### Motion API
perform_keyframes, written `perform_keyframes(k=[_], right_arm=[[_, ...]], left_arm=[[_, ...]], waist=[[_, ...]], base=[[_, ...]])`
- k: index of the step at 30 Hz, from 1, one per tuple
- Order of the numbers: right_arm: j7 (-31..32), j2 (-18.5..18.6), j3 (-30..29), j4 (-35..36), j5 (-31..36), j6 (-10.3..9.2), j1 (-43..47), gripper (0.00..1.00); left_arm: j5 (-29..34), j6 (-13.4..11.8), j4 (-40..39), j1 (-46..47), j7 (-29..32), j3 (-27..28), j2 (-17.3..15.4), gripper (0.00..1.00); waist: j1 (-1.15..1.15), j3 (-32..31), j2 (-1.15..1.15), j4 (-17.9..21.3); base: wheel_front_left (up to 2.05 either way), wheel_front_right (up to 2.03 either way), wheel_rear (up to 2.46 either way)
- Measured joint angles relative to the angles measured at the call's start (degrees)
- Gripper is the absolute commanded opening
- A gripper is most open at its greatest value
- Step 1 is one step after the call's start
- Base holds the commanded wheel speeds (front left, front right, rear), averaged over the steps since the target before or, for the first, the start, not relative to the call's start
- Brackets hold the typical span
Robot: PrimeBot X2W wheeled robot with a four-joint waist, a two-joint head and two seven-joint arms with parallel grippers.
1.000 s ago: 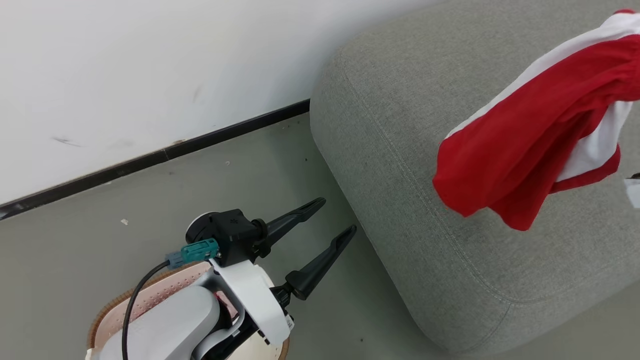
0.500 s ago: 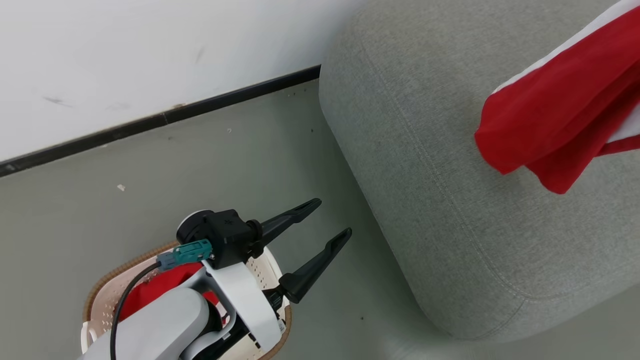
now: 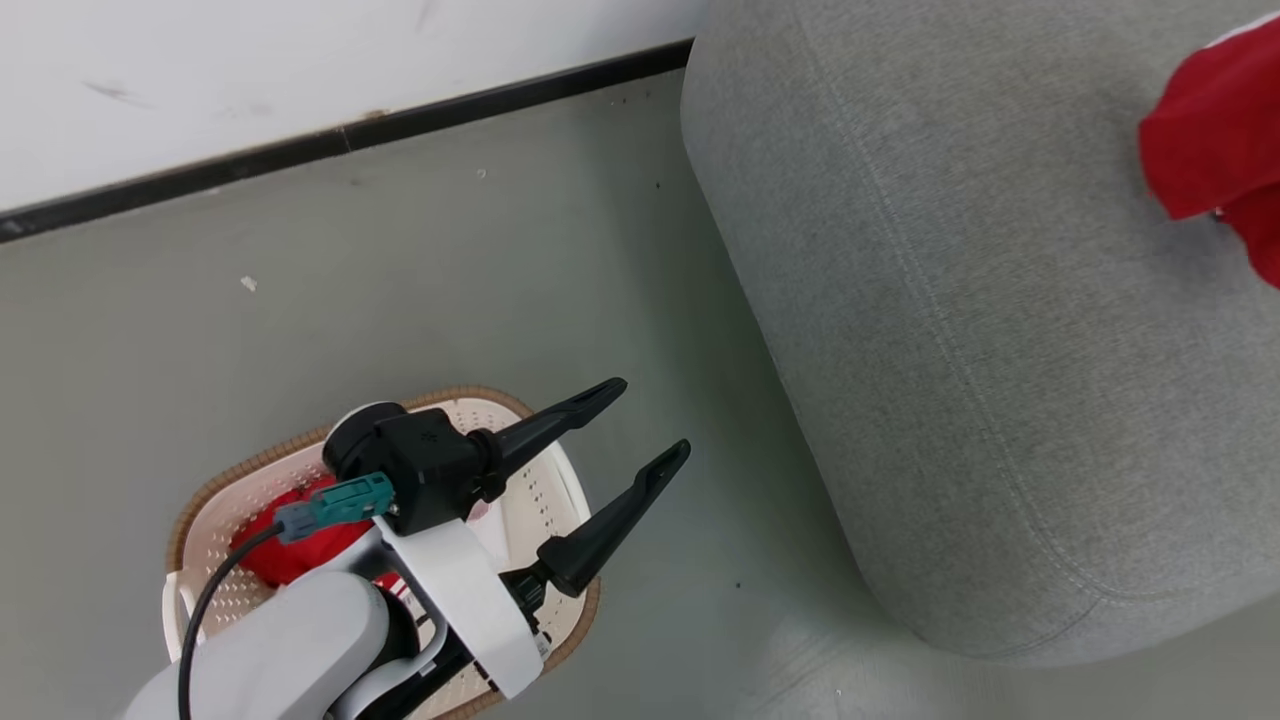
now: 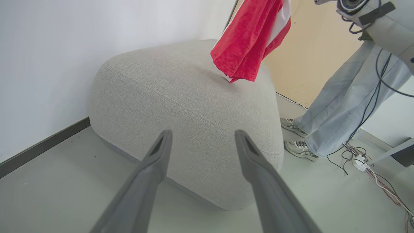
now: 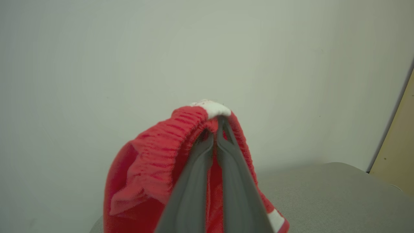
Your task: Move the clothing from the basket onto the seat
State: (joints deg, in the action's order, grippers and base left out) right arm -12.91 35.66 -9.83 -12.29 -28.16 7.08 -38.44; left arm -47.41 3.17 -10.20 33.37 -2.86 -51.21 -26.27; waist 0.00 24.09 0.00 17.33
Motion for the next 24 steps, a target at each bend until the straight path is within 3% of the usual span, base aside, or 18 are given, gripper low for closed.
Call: perform_keyframes(k=[24], right_arm=[[3.60, -3.99, 4.58, -12.12, 2.02, 0.00, 1.68, 0.00]], left_arm=[[1.11, 0.64, -4.55, 3.91, 0.73, 2.37, -2.93, 1.00]], waist=[[0.00, 10.06, 0.00, -4.21]], base=[[0.00, 0.00, 0.00]])
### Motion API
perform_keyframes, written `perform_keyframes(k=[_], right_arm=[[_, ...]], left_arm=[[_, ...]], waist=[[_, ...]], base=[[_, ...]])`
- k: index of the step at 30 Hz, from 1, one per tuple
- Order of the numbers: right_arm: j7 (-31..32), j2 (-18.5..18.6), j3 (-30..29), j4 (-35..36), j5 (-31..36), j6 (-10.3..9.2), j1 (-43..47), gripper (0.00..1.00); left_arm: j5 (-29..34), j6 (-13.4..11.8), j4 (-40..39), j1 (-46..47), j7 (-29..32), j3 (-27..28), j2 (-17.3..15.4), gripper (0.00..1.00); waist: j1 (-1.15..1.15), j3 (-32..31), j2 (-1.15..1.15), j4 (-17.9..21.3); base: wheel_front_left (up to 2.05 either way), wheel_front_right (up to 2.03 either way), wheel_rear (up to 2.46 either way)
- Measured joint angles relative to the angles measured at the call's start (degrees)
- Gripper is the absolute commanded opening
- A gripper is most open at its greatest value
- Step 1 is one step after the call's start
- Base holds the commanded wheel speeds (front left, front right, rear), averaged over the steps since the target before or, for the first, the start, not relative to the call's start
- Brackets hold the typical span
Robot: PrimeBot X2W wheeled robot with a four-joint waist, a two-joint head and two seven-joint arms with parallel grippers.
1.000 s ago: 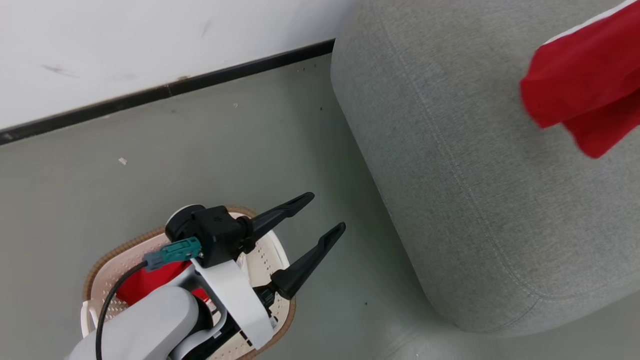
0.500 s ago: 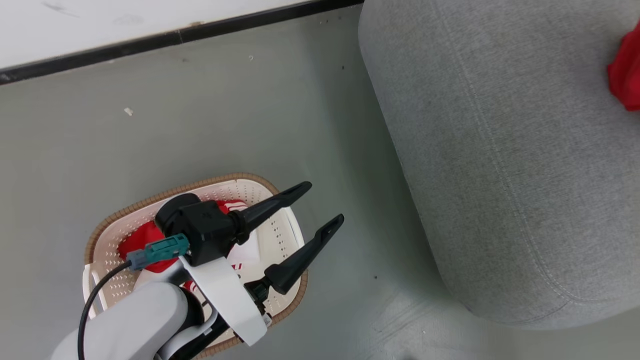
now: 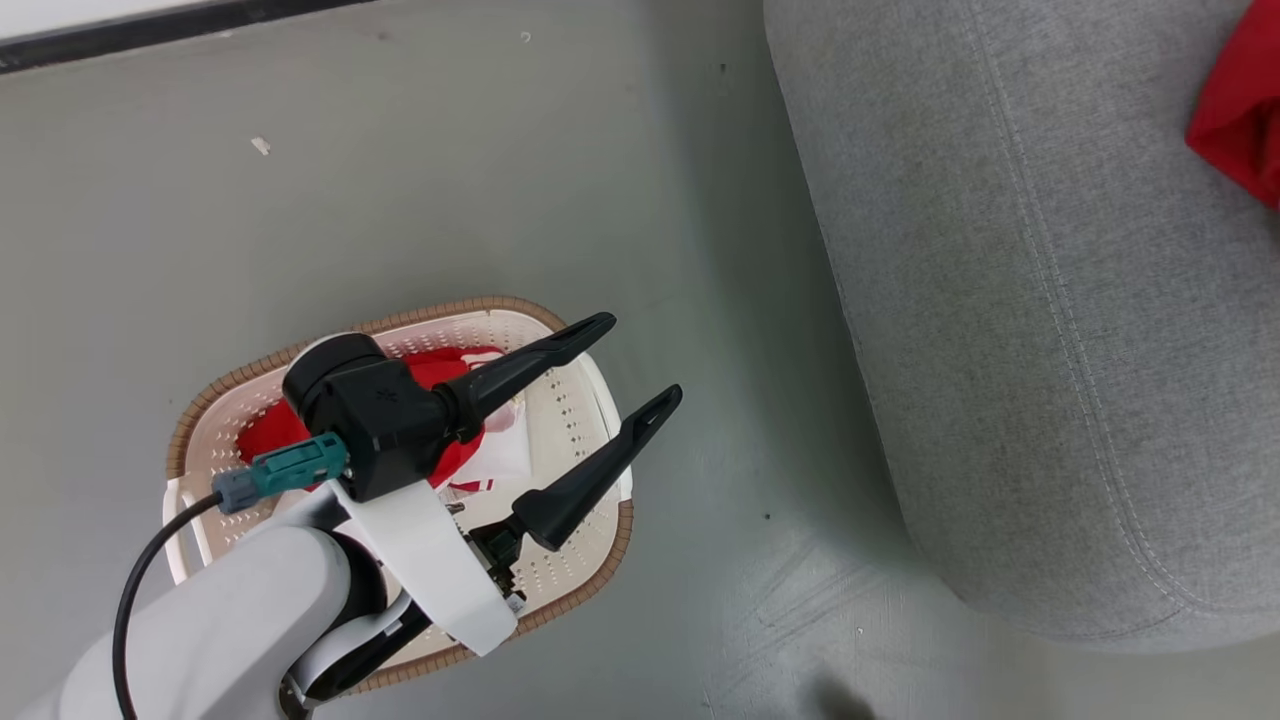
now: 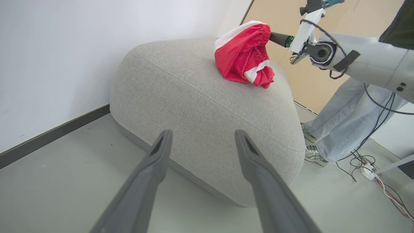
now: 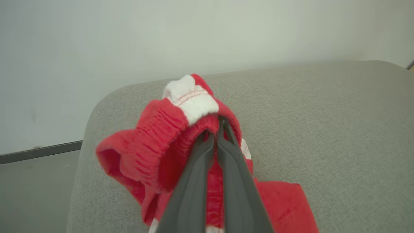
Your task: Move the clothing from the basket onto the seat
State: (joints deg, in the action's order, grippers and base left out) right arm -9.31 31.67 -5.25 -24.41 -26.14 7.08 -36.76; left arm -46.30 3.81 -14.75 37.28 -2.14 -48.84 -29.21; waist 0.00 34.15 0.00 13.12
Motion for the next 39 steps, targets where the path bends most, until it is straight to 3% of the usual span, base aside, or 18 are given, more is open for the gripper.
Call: perform_keyframes(k=[12, 13, 15, 16, 17, 29, 39], right_arm=[[5.67, -2.81, 0.24, -7.51, -0.86, 0.00, -0.03, 0.00], [6.55, -2.82, 0.29, -8.02, -1.11, 0.00, -0.06, 0.04], [7.99, -2.96, 0.30, -9.00, -1.49, 0.00, -0.13, 0.46], [8.69, -3.13, 0.24, -9.47, -1.94, 0.00, -0.18, 0.83], [9.28, -3.23, 0.29, -9.76, -2.10, 0.00, -0.18, 1.00], [13.46, -3.07, 0.81, -11.23, -2.67, 0.00, -0.76, 1.00], [16.29, -2.19, 3.11, -9.12, -5.73, 0.00, 4.20, 1.00]], left_arm=[[0.03, 0.97, 0.91, 0.24, -1.00, 0.15, -0.84, 1.00], [0.02, 0.99, 1.02, 0.24, -1.07, 0.16, -0.89, 1.00], [0.02, 1.40, 1.35, 0.24, -1.49, 0.16, -0.92, 1.00], [0.01, 1.41, 1.52, 0.24, -1.54, 0.16, -0.91, 1.00], [-0.03, 1.41, 1.75, 0.24, -1.57, 0.16, -0.91, 1.00], [-0.48, 1.47, 3.91, 0.21, -3.50, 0.16, -0.14, 1.00], [-1.09, 1.97, 6.64, -0.42, -5.11, -0.07, 0.22, 1.00]], waist=[[0.00, -0.02, 0.00, 0.17], [0.00, -0.16, 0.00, 0.19], [0.00, -0.48, 0.00, 0.23], [0.00, -0.65, 0.00, 0.24], [0.00, -0.85, 0.00, 0.25], [0.00, -3.98, 0.00, 0.50], [0.00, -7.92, 0.00, 1.22]], base=[[0.00, 0.00, 0.00], [0.00, 0.00, 0.00], [0.00, 0.00, 0.00], [0.00, 0.00, 0.00], [0.00, 0.00, 0.00], [0.00, 0.00, 0.00], [0.00, 0.00, 0.00]])
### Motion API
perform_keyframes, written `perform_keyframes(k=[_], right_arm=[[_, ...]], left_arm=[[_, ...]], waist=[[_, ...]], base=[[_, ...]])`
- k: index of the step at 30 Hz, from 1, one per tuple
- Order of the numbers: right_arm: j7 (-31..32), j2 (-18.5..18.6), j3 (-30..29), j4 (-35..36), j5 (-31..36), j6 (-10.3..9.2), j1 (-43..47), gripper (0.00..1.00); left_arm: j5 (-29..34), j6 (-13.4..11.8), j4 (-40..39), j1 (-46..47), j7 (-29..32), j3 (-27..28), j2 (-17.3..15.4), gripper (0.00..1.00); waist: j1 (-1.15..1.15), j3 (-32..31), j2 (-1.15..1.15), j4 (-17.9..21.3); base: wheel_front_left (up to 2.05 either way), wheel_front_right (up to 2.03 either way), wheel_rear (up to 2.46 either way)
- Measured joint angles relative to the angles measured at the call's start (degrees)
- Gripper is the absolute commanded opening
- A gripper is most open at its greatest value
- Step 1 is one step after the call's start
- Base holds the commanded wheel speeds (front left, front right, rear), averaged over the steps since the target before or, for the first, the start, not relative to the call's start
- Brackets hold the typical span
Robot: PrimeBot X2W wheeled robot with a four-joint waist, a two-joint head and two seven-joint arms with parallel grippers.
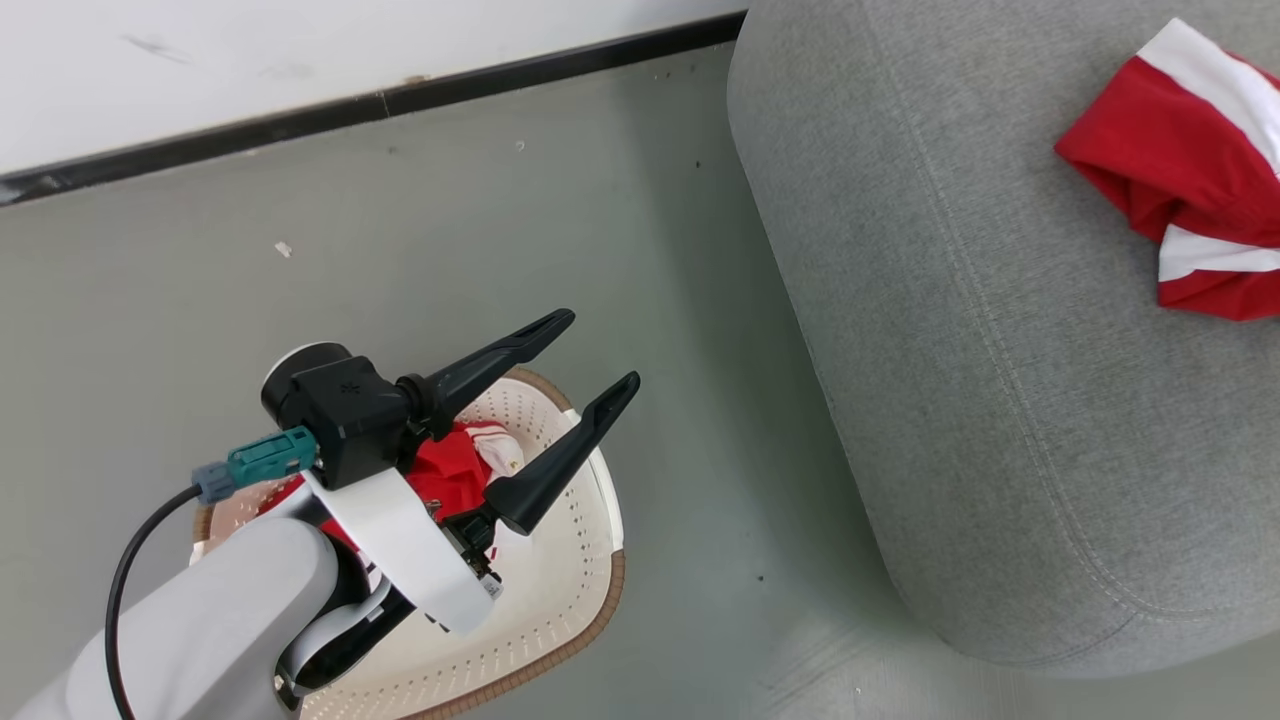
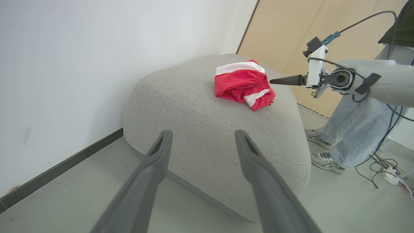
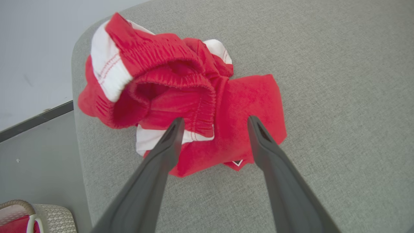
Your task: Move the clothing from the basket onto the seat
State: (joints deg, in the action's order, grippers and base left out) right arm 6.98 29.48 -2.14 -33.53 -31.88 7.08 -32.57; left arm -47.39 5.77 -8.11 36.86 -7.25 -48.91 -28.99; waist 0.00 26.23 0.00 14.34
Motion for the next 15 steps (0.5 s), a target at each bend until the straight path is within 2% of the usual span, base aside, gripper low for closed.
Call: perform_keyframes(k=[8, 15], right_arm=[[-0.79, 1.53, 0.16, 4.00, -1.90, 0.00, 3.03, 1.00], [-3.81, 2.61, 3.00, 9.53, -2.88, 0.00, 4.74, 1.00]], left_arm=[[-0.60, -0.01, 1.94, -1.65, -1.24, 0.25, 0.32, 1.00], [-1.13, -0.57, 3.85, -2.42, -2.72, 1.53, 0.37, 1.00]], waist=[[0.00, -3.15, 0.00, 0.62], [0.00, -5.99, 0.00, 0.85]], base=[[0.00, 0.00, 0.00], [0.00, 0.00, 0.00]])
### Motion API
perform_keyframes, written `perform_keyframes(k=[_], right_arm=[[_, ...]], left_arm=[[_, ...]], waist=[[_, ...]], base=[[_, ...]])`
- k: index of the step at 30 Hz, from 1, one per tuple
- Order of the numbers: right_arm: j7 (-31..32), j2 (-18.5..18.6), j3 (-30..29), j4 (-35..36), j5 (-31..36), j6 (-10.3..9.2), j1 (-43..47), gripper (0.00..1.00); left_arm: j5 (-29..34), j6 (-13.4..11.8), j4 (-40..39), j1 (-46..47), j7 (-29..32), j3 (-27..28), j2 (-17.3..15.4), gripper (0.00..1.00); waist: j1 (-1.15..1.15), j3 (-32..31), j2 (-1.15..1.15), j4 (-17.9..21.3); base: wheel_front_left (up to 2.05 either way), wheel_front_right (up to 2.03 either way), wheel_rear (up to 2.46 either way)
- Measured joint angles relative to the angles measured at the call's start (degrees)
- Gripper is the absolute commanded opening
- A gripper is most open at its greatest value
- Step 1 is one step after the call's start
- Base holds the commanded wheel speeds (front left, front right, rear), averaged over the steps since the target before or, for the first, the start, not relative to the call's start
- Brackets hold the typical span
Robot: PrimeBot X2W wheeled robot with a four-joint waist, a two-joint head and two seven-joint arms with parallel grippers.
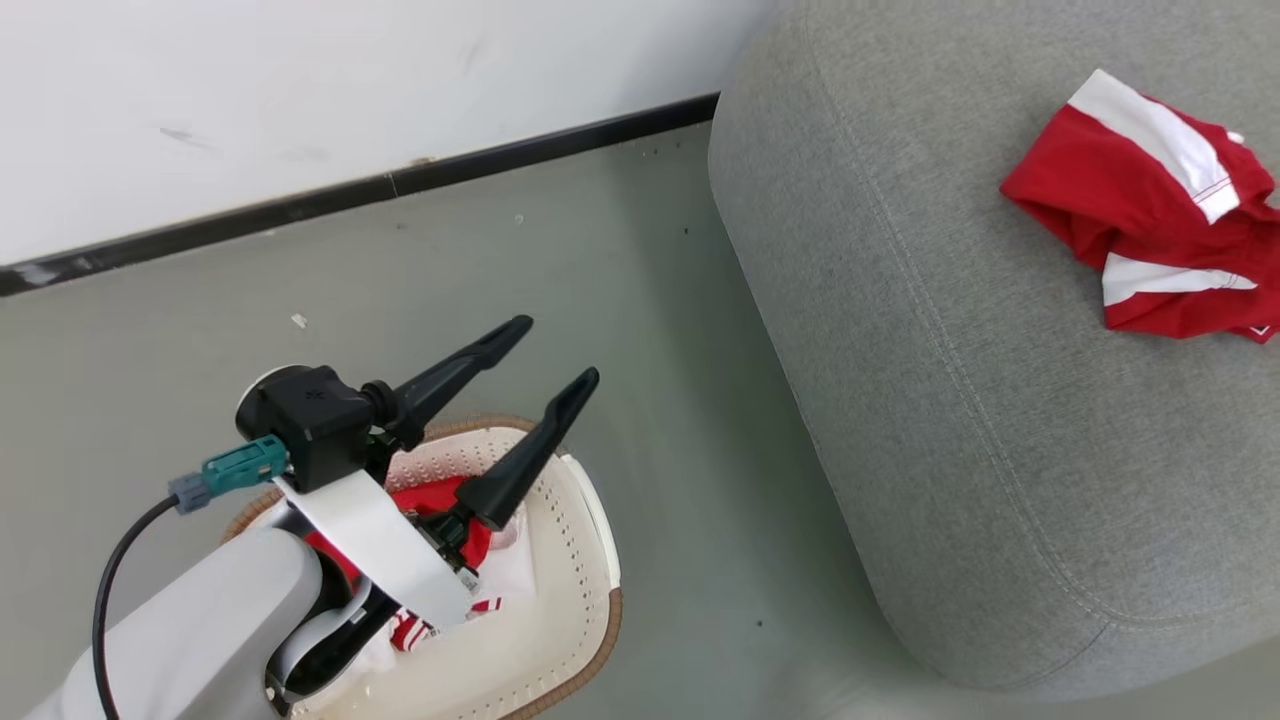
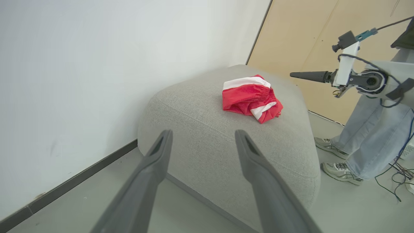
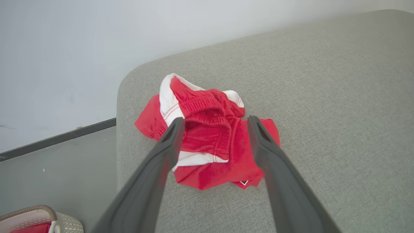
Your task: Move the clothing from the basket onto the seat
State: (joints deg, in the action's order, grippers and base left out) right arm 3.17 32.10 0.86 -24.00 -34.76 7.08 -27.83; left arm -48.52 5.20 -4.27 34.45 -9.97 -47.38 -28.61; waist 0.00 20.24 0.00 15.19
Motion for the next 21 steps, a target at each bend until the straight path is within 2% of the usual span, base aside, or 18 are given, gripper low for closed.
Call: perform_keyframes(k=[21], right_arm=[[-9.34, -0.44, 8.26, 13.16, 0.35, 0.00, 0.93, 1.00]], left_arm=[[-2.99, -3.00, 4.07, -4.87, -2.72, 4.26, 0.79, 1.00]], waist=[[0.00, -7.52, 0.00, -2.31]], base=[[0.00, 0.00, 0.00]])
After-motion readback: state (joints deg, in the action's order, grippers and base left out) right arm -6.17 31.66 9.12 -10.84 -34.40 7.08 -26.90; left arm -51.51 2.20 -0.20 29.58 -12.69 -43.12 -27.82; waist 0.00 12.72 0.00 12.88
